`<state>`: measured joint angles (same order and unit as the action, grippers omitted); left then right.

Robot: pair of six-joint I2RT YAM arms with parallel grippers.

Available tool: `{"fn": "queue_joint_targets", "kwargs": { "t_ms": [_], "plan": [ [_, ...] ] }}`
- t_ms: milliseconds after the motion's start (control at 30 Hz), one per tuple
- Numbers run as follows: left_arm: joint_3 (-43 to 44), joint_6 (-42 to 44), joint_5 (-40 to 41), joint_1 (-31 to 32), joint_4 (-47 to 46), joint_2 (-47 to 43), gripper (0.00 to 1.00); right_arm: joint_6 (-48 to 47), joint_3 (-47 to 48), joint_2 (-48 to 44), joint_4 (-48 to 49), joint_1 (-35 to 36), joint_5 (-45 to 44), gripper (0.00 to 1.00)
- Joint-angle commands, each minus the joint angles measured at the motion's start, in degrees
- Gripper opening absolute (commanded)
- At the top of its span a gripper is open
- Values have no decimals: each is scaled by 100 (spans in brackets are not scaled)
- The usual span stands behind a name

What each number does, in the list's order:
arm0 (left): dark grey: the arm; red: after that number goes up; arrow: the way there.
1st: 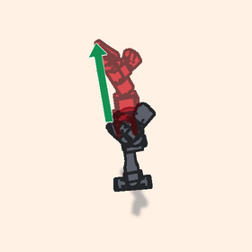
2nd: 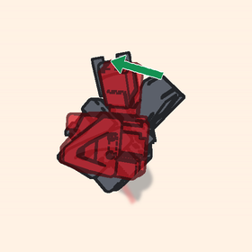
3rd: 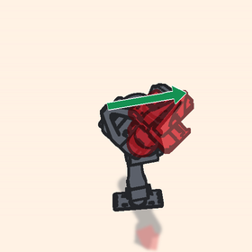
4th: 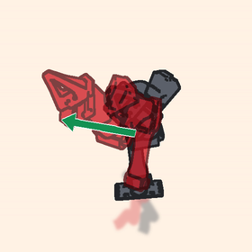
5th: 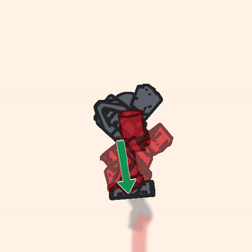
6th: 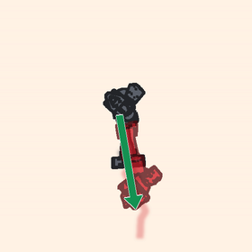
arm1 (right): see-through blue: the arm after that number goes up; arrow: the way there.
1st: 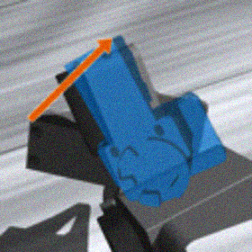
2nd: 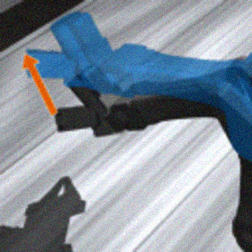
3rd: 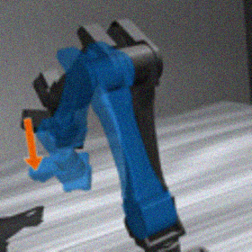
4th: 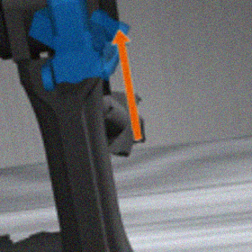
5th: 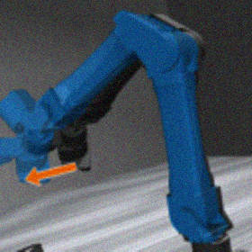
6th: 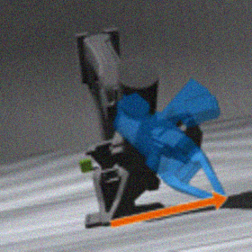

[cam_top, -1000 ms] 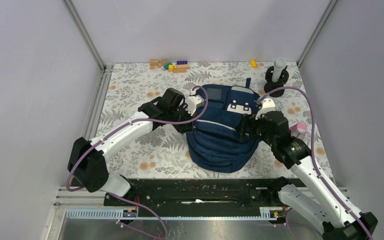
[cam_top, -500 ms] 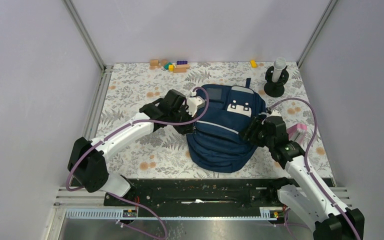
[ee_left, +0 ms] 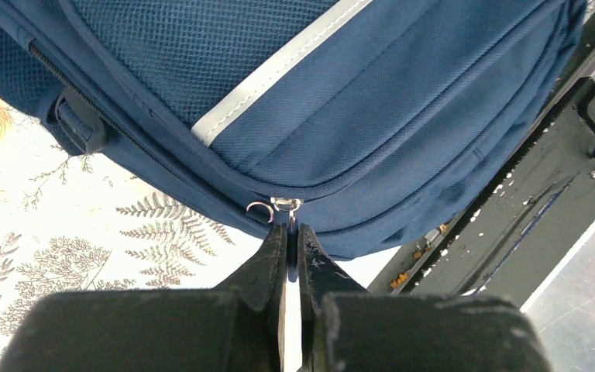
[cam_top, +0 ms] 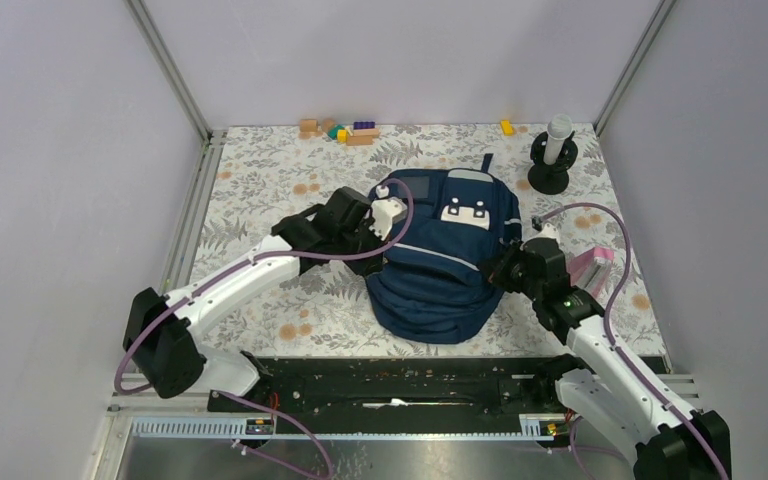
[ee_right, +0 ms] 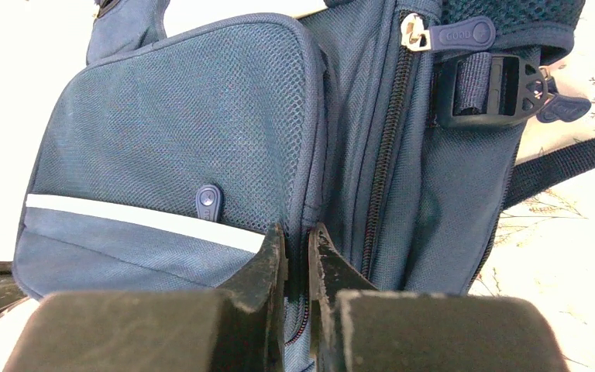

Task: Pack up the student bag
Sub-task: Zip the student bag at the center of the board.

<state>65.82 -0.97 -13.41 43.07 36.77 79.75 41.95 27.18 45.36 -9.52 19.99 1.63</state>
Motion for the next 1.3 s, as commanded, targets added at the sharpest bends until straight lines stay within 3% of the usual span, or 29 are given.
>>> {"fn": "queue_joint_targets", "kwargs": {
  "t_ms": [0,467,900,1100,1133,1267],
  "plan": [
    [-91,-544,-288,223,-45,-389,0,221,-24,122,659,553,-512,0],
    [-610,-2253,-42,560,-1800,-257,0,748,14,710,2031,2183,-2237,0],
    [-665,-2919,-57,852,-2585,75,0,458,485,1892,3157,3234,-3054,0],
    [-806,-3142,-95,905,-2874,80,0,-249,629,2008,3405,3424,-3279,0],
    [-827,-3180,-101,897,-2926,70,0,-427,604,1924,3404,3424,-3275,2],
    [-934,-3342,-212,898,-3145,7,0,-1121,396,1460,3141,3424,-3195,36]
  ]
}}
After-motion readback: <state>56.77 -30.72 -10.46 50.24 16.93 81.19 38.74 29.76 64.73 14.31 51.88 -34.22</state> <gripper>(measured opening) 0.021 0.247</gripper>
